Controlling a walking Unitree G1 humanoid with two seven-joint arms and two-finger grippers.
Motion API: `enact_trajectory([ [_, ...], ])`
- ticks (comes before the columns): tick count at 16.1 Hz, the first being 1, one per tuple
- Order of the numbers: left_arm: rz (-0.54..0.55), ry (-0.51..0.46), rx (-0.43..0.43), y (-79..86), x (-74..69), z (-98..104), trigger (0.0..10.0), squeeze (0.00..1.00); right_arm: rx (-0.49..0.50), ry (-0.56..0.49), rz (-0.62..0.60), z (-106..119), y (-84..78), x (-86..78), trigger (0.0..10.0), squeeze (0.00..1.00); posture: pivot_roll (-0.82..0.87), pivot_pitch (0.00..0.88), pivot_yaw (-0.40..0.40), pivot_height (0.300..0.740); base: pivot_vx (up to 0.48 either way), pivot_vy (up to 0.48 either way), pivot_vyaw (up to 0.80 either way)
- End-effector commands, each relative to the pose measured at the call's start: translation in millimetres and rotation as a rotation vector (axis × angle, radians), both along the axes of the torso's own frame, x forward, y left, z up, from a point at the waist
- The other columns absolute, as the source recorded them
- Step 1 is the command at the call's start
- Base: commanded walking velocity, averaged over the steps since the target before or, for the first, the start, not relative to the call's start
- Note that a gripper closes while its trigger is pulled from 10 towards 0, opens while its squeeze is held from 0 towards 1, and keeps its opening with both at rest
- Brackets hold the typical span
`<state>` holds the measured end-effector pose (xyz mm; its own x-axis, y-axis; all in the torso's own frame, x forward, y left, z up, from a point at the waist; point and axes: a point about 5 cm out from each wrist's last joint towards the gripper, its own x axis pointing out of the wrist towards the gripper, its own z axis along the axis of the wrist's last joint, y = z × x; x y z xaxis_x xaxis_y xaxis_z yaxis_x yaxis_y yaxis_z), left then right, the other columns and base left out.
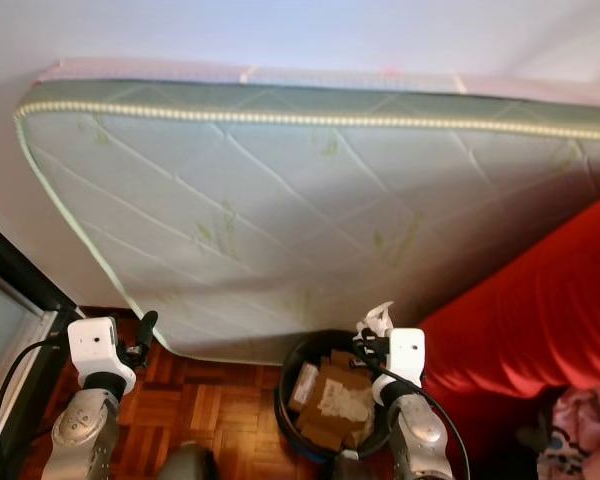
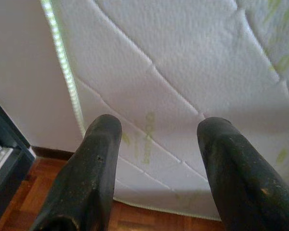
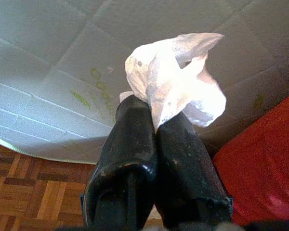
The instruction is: Clean up the room
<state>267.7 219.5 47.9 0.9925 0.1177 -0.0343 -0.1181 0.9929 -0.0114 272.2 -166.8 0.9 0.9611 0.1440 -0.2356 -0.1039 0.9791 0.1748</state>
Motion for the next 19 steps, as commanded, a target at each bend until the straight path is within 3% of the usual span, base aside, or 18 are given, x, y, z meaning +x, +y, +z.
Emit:
enact_trajectory([
  [1, 0.007, 0.030, -0.005, 0.8, -5.0, -5, 10.0, 0.00, -0.001, 0.016, -0.007, -4, 0.0, -5.3, 10.0, 0.00, 0.06, 0.189, -0.043, 0.650, 0.000, 0.000, 0.00],
  [19, -0.021, 0.040, 0.017, -2.8, -4.6, -2, 10.0, 0.00, 0.003, 0.069, 0.052, -7, 12.2, -3.9, 10.0, 0.00, 0.08, 0.207, -0.029, 0.650, 0.000, 0.000, 0.00],
])
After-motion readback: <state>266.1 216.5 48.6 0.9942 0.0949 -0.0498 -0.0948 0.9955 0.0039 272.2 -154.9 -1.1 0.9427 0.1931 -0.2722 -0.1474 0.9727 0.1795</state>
